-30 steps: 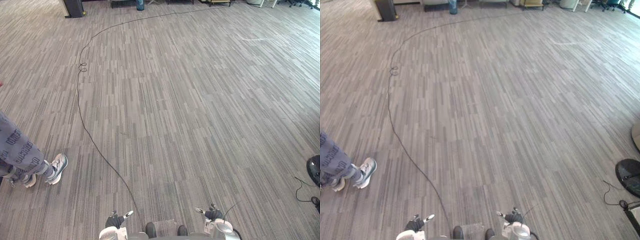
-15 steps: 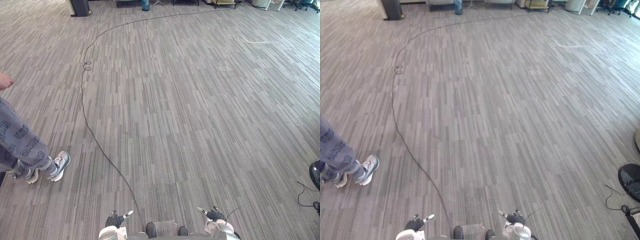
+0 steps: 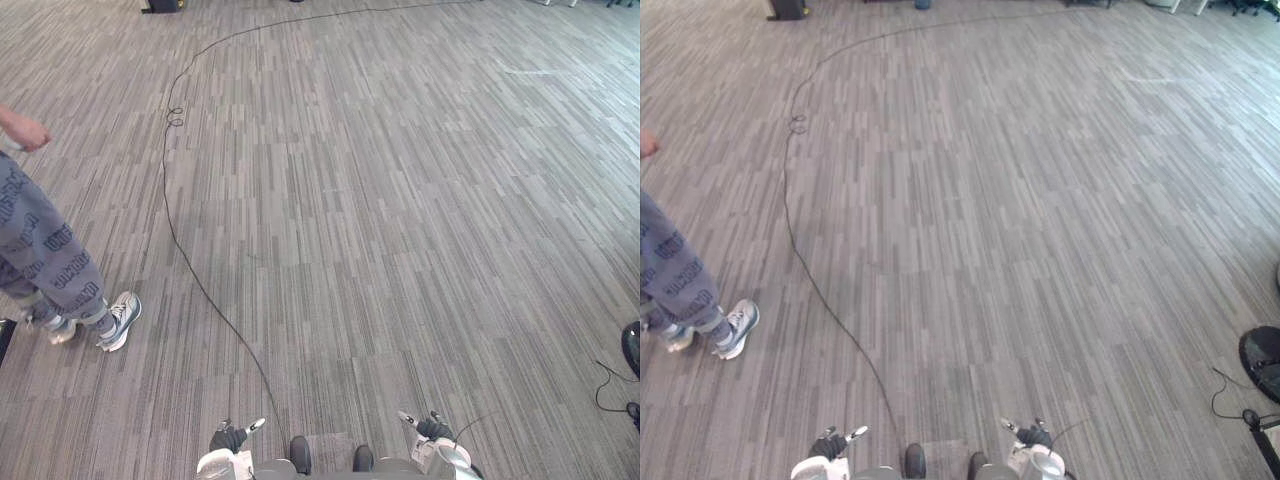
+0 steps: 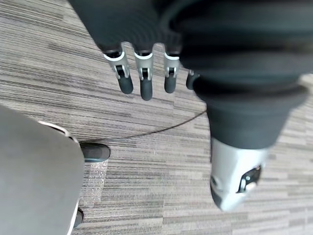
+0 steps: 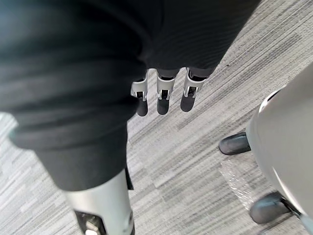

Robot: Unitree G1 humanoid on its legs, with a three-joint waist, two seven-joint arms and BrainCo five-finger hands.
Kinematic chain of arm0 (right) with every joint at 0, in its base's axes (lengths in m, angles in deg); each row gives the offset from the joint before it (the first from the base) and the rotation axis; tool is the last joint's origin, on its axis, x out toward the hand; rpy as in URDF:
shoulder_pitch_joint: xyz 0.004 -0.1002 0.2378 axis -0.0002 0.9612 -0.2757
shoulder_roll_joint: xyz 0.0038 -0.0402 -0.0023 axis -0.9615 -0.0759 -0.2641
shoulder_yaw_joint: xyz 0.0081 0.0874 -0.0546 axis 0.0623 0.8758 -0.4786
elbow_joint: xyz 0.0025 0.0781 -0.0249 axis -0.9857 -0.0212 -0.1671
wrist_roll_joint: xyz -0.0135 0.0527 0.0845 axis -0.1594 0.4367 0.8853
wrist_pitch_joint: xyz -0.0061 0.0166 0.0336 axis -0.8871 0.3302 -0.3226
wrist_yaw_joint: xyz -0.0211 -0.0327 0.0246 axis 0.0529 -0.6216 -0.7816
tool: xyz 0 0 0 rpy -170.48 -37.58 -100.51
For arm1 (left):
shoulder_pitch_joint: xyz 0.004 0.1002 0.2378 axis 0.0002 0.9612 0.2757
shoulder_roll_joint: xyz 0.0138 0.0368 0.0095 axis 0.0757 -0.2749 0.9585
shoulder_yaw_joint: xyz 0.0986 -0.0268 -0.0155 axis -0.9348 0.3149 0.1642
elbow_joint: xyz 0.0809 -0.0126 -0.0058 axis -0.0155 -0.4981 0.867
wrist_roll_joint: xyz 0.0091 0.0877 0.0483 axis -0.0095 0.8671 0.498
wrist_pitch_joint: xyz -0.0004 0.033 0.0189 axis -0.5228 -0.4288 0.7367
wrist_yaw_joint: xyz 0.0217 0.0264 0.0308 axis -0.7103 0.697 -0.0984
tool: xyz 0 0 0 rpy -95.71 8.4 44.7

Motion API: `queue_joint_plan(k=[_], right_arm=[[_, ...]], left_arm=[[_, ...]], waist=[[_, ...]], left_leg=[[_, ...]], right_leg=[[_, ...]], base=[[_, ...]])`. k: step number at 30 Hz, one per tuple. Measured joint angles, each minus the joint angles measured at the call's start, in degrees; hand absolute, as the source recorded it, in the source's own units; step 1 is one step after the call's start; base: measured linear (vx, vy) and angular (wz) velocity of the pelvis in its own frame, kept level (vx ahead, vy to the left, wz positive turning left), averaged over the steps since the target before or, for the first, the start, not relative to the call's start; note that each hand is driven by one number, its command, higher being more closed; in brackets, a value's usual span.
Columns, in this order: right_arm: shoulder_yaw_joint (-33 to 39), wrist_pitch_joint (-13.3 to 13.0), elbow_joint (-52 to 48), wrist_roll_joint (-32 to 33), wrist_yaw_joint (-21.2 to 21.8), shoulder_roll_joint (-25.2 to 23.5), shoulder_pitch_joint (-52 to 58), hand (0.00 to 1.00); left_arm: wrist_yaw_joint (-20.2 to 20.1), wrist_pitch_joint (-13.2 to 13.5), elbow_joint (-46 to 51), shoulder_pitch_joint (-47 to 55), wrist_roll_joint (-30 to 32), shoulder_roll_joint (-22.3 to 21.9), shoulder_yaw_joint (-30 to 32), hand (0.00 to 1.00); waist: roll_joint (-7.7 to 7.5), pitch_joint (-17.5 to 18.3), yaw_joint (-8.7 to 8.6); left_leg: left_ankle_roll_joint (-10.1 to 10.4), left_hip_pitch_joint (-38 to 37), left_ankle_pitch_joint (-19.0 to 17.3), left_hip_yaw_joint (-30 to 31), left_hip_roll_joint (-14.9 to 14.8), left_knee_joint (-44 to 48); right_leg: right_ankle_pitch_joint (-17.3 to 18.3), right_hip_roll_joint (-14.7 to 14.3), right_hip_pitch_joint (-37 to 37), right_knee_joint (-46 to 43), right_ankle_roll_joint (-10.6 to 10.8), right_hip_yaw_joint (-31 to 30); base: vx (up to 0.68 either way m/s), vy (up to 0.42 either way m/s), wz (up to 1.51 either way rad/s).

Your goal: Pick up cushions and gather them together orderly.

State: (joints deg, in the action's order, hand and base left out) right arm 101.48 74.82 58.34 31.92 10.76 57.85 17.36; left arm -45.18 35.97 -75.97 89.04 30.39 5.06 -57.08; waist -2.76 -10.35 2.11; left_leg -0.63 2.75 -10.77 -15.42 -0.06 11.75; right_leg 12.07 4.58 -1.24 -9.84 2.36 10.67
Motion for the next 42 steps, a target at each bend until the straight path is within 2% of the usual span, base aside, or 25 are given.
queue_joint_plan(k=[2,4,7,9,11,13,15,16,17,19,20,21,23,27,28,29,30,31,32,33,34,35,36,38,42], right_arm=[[-0.1,0.0,-0.5,0.0,-0.3,0.0,0.1,0.00],[-0.3,0.0,-0.7,0.0,-0.6,-0.3,0.0,0.00],[-0.5,0.2,-0.7,0.0,-0.9,-0.1,-0.3,0.00],[-0.7,0.3,-0.7,0.0,-1.1,-0.1,-0.3,0.00],[-1.1,0.6,-0.5,0.0,-1.3,-0.1,-0.2,0.00],[-2.8,0.6,-0.4,0.0,-1.1,-0.7,-0.3,0.00],[-2.3,0.9,-0.4,-0.1,-0.8,-0.7,-0.2,0.00],[-1.9,0.8,-0.5,-0.3,-0.8,-1.0,-0.2,0.00],[-2.1,0.7,-0.7,-0.5,-0.6,-0.9,-0.2,0.00],[-2.6,0.7,-0.7,-0.7,-0.5,-0.7,0.1,0.00],[-2.5,0.8,-1.1,-0.9,-0.3,-0.6,0.5,0.00],[-2.5,0.6,-2.9,-1.6,-0.1,-0.6,0.9,0.00],[-2.5,0.2,-4.8,-2.3,0.3,-0.7,1.0,0.00],[-2.4,-0.8,-6.6,-2.3,0.8,-0.1,0.7,0.00],[-2.5,-0.8,-5.4,-2.4,1.0,0.9,-0.2,0.00],[-2.5,-0.6,-3.7,-2.6,1.0,1.6,-0.4,0.00],[-2.4,-0.7,-2.8,-2.9,1.0,1.7,-0.4,0.00],[-1.5,-0.7,-2.5,-3.0,1.0,3.4,-1.8,0.00],[-0.5,-0.7,-2.3,-3.4,0.9,3.5,-2.3,0.00],[1.0,-0.5,-2.3,-3.4,1.0,3.4,-2.4,0.00],[1.2,-0.5,-2.3,-3.4,0.9,3.3,-2.4,0.00],[1.1,-0.4,-2.4,-3.5,0.9,3.9,-2.5,0.00],[0.9,-0.2,-2.2,-3.5,0.8,3.9,-2.6,0.00],[-1.7,0.0,-1.9,-3.4,0.7,2.5,-2.4,0.00],[-3.3,0.7,-1.8,-3.3,0.5,0.8,-2.1,0.00]], left_arm=[[-0.1,0.0,1.3,-0.5,-0.1,-0.7,2.1,0.00],[-0.1,0.1,3.2,-0.6,-0.9,-1.4,3.6,0.00],[-0.4,0.2,4.6,-0.6,-1.1,-1.4,3.2,0.00],[-0.5,0.4,5.1,-0.5,-1.2,-1.4,2.3,0.00],[-0.5,0.7,5.8,-0.5,-1.1,-1.4,0.7,0.00],[-0.5,0.9,5.7,-0.7,-1.1,-1.0,0.3,0.00],[-0.4,0.9,5.7,-1.1,-1.1,-1.0,0.2,0.00],[-0.3,0.8,5.6,-1.2,-1.1,-0.6,0.0,0.00],[-0.3,0.7,5.3,-1.1,-1.1,0.0,-0.6,0.00],[-0.2,0.1,3.7,-1.5,-1.0,1.2,-2.9,0.00],[-0.2,0.0,3.3,-1.7,-0.9,1.3,-3.3,0.00],[-0.1,-0.1,3.2,-1.8,-0.9,1.1,-3.4,0.00],[0.0,0.0,2.7,-1.6,-1.0,0.8,-3.5,0.00],[-0.2,0.0,-0.2,-3.1,-1.0,0.0,-4.5,0.00],[-0.2,0.0,-1.3,-3.6,-1.0,-0.2,-4.7,0.00],[-0.3,0.1,-2.2,-3.5,-1.0,0.1,-5.9,0.00],[-0.5,0.0,-2.4,-3.5,-0.9,0.2,-5.9,0.00],[-0.8,0.1,-2.8,-4.1,-0.9,-0.8,-4.9,0.00],[-0.8,0.1,-2.8,-4.7,-0.7,-1.4,-4.2,0.00],[-0.7,0.1,-2.7,-5.2,0.1,-2.7,-3.2,0.00],[-0.7,0.1,-2.7,-5.2,0.2,-2.8,-2.9,0.00],[-0.8,0.1,-2.1,-5.0,0.2,-4.2,-1.3,0.00],[-1.0,0.2,-1.7,-4.9,0.2,-4.1,-0.9,0.00],[-1.0,0.2,1.2,-4.8,0.2,-3.6,0.4,0.00],[-0.9,0.7,5.7,-4.1,-0.2,-3.6,0.5,0.00]], waist=[[0.29,-0.5,0.17],[0.39,-1.3,1.09],[0.62,-1.5,1.35],[0.48,-1.5,1.52],[0.23,-1.3,2.06],[-0.01,-1.0,2.02],[-0.82,-0.7,3.33],[-1.71,-0.7,4.17],[-2.26,-0.9,4.32],[-2.50,-1.0,3.46],[-2.43,-1.1,3.42],[-1.93,-1.5,3.12],[-1.70,-1.5,2.26],[-1.46,-1.7,-0.16],[-0.89,-2.0,-0.46],[-0.82,-2.0,-1.21],[-0.59,-2.1,-1.60],[2.55,-2.5,-1.16],[2.77,-2.7,-1.40],[4.29,-3.5,-1.92],[4.84,-3.8,-1.98],[6.30,-4.4,-1.84],[6.63,-4.5,-1.40],[4.62,-5.3,-0.26],[3.50,-5.0,1.82]], left_leg=[[-0.9,6.6,-3.9,-2.4,-4.0,15.7],[-0.7,11.6,-3.7,-4.7,-8.0,29.6],[0.4,16.4,-8.6,-5.6,-11.8,30.7],[0.8,19.3,-6.8,-5.7,-11.2,24.3],[-0.4,21.0,0.9,-6.3,-9.0,18.8],[-2.8,21.0,-2.3,-7.8,-8.0,19.9],[-5.9,19.7,-5.7,-8.7,-7.7,22.3],[-7.5,17.0,-7.9,-9.8,-7.2,22.4],[-7.6,13.7,-9.2,-10.6,-6.6,21.7],[-8.4,7.8,-10.7,-10.7,-5.6,19.0],[-8.2,5.0,-11.5,-10.8,-5.4,17.5],[-7.2,0.2,-13.0,-11.0,-5.3,14.7],[-5.7,-6.7,-14.4,-11.0,-5.3,10.2],[-2.0,-15.0,-14.9,-10.7,-5.3,3.4],[-1.9,-18.2,-14.9,-10.4,-5.6,0.9],[-1.4,-20.7,-14.6,-7.4,-5.1,-0.4],[-1.2,-22.1,-14.6,-5.3,-5.3,-0.6],[1.9,-22.5,-12.9,-2.3,-8.5,1.1],[5.4,-21.7,-10.5,-0.7,-8.9,3.1],[6.5,-18.3,-3.2,3.9,-10.5,14.1],[5.7,-16.6,-0.4,5.3,-11.1,18.9],[4.3,-9.7,4.6,8.2,-13.6,36.6],[4.7,-5.5,4.0,8.0,-15.4,45.5],[3.5,4.0,-0.1,4.9,-17.5,54.6],[2.2,16.4,-5.2,-1.6,-16.9,41.8]], right_leg=[[1.2,-0.9,-0.6,-1.1,-0.4,1.4],[1.8,-1.3,-3.4,-0.2,-1.1,1.6],[4.7,-0.2,-6.2,0.2,-0.1,1.6],[6.4,2.4,-7.2,0.1,0.4,1.6],[7.6,5.5,-8.8,0.9,1.8,1.3],[4.4,6.6,-8.6,1.4,0.1,-0.7],[1.7,8.1,-8.4,-1.4,3.1,-3.0],[1.4,9.0,-7.2,-7.3,3.7,-4.8],[-0.5,10.3,-3.7,-17.6,6.2,-6.4],[-5.9,11.2,4.2,-38.2,8.6,-8.2],[-5.8,11.1,7.4,-45.0,8.3,-8.0],[-4.5,10.3,12.4,-53.0,6.2,-6.9],[-2.0,9.3,19.0,-55.9,2.9,-1.7],[-0.4,7.1,28.9,-38.2,1.2,7.5],[-2.9,4.1,30.3,-27.0,-0.6,8.6],[-8.5,0.5,29.4,-14.8,-1.9,6.8],[-15.1,-1.3,29.0,-12.9,-6.2,4.8],[-13.6,-3.0,29.1,-16.8,-8.6,5.3],[-11.9,-2.5,29.3,-18.7,-7.9,5.6],[-7.7,-2.7,26.2,-19.9,-7.6,6.6],[-6.5,-2.9,24.6,-19.5,-7.7,6.8],[-3.7,-4.3,19.3,-17.4,-8.0,7.1],[-2.5,-5.3,15.9,-16.3,-8.0,6.9],[1.6,-6.2,6.5,-11.4,-8.4,5.7],[3.7,-6.0,-3.2,-4.0,-6.6,2.5]], base=[[0.23,-0.070,0.25],[0.20,0.019,0.08],[0.23,0.110,0.02],[0.33,0.249,0.05],[0.38,0.296,0.04],[0.53,0.369,0.05],[0.51,0.350,-0.20],[0.48,0.292,-0.43],[0.46,0.260,-0.39],[0.40,0.155,-0.12],[0.46,0.093,-0.17],[0.38,0.041,-0.25],[0.42,0.006,-0.14],[0.52,-0.051,0.23],[0.68,-0.120,0.38],[0.71,-0.130,0.44],[0.75,-0.123,0.33],[0.88,-0.183,0.18],[0.88,-0.200,0.20],[0.57,-0.173,0.24],[0.57,-0.146,0.26],[0.69,-0.119,0.09],[0.79,-0.097,0.05],[0.66,-0.069,0.05],[0.57,0.021,-0.29]])
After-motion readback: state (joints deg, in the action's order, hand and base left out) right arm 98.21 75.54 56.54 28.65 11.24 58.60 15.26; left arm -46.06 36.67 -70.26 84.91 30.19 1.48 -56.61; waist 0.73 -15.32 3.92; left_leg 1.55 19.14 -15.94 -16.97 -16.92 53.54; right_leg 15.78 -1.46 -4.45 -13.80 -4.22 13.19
